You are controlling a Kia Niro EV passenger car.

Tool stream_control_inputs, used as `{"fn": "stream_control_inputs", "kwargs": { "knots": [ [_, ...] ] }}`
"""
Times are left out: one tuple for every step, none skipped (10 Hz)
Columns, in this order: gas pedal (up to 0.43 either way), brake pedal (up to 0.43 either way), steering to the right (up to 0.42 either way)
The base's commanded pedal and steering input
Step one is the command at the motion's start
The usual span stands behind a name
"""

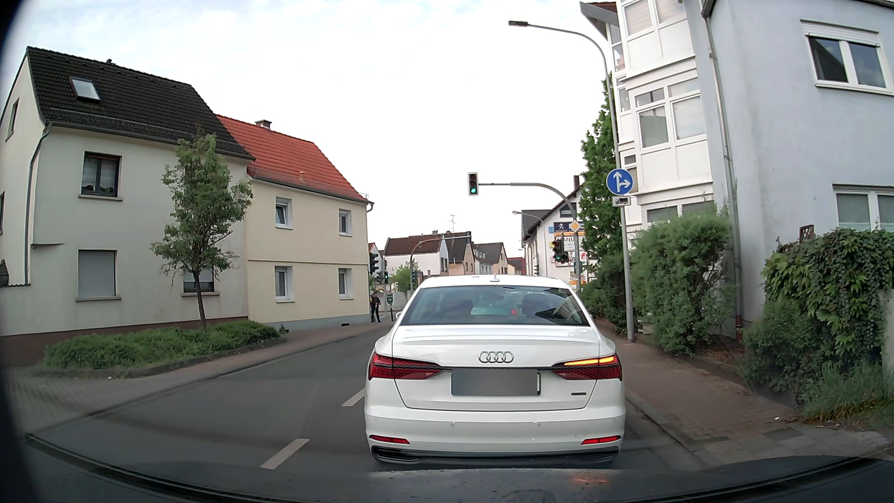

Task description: Follow the waypoints while adhering to traffic rules and regulations

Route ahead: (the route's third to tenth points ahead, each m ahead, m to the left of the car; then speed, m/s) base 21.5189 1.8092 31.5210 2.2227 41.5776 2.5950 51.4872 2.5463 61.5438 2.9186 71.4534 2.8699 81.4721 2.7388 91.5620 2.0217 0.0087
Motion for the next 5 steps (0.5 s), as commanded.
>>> {"fn": "stream_control_inputs", "kwargs": {
  "knots": [
    [0.0,0.0,-0.004],
    [0.0,0.0,-0.004],
    [0.0,0.0,-0.004],
    [0.0,0.0,-0.004],
    [0.0,0.0,-0.004]
  ]
}}
